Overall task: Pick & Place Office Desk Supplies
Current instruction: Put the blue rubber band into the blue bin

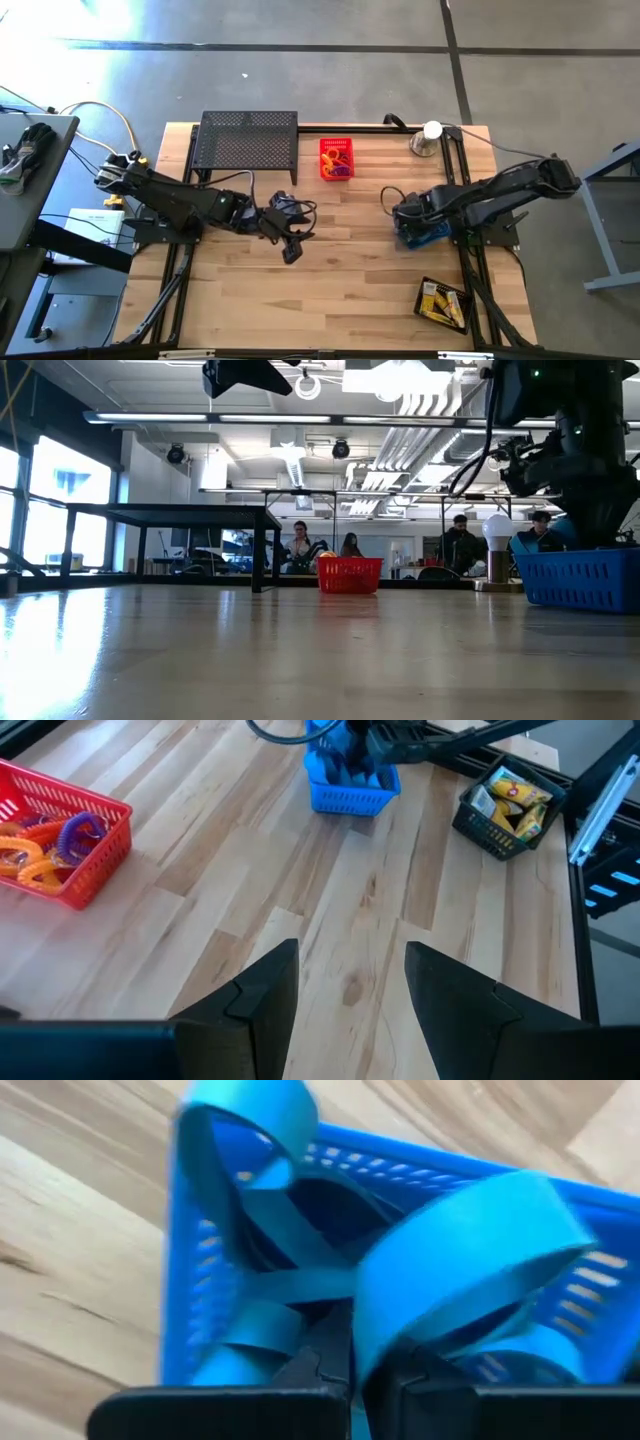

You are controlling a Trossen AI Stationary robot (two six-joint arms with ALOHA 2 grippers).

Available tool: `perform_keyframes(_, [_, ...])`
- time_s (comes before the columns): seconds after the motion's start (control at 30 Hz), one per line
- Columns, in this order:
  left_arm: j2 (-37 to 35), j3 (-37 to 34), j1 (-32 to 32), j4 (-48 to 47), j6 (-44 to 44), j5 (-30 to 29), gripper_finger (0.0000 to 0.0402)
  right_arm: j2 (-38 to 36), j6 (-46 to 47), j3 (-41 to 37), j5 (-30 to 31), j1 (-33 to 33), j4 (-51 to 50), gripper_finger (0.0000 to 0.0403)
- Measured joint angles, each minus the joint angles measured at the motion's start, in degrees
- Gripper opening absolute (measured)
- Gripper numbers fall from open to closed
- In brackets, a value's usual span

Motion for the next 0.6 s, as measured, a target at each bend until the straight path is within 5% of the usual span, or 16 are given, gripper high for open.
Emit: perform_keyframes(0.6, [0.0, -0.07, -0.59, -1.38, 0.0, 0.08, 0.0179, 8.86, 3.19, 0.02, 0.12, -0.7, 4.29, 0.0003])
